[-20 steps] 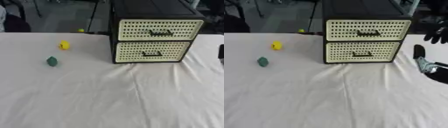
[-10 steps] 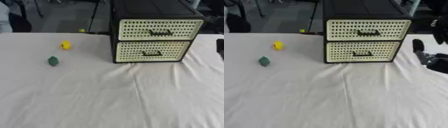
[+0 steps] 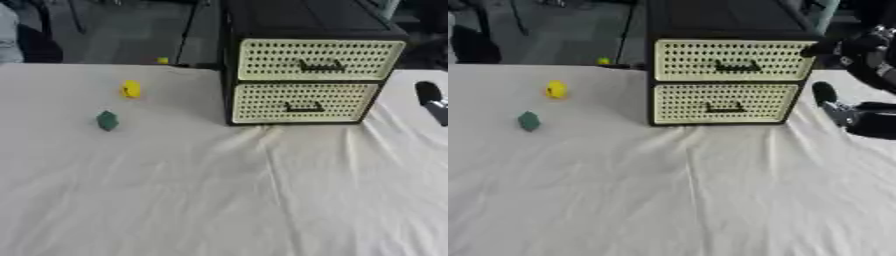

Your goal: Pick up objects from table and place into drawer.

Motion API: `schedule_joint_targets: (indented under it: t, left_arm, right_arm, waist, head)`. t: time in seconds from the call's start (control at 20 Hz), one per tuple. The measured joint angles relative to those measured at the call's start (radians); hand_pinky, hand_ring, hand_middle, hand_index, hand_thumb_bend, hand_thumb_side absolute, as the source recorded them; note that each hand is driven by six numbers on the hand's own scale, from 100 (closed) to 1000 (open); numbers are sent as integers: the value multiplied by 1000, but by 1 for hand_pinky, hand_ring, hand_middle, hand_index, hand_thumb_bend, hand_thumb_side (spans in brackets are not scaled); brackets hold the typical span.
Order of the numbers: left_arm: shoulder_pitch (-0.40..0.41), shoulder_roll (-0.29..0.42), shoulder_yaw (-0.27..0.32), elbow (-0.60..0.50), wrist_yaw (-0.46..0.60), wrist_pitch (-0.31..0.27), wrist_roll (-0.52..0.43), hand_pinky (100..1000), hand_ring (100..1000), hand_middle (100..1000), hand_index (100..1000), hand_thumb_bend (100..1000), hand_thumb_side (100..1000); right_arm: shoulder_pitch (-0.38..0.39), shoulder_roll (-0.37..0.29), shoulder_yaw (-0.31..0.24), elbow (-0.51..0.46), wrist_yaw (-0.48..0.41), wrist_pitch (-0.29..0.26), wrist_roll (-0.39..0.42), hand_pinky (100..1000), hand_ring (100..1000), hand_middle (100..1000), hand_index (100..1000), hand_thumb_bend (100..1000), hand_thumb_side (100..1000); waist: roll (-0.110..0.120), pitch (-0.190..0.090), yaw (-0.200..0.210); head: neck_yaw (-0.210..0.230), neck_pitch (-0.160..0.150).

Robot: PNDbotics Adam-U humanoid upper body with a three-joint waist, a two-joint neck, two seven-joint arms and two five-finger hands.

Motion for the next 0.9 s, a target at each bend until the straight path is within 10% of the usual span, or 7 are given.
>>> schedule_joint_targets:
  t: [0.1,0.9]
  left_arm:
    - [0,0,-1,0,3,2,-3,524,705,849,905,280,903]
    - [0,-10,-16,0,21,6,-26,521,706,850,906,263,912]
  right_arm:
    - [-9,-7,13,0,-2,20,31,100,100,100,854,131,326]
    - [-90,-14,108,0,0,122,173,100,100,100,856,100,157]
  waist:
    - [0,0,3]
    - [-6,0,39]
  head:
    - [-5,0]
    - [-50,-9]
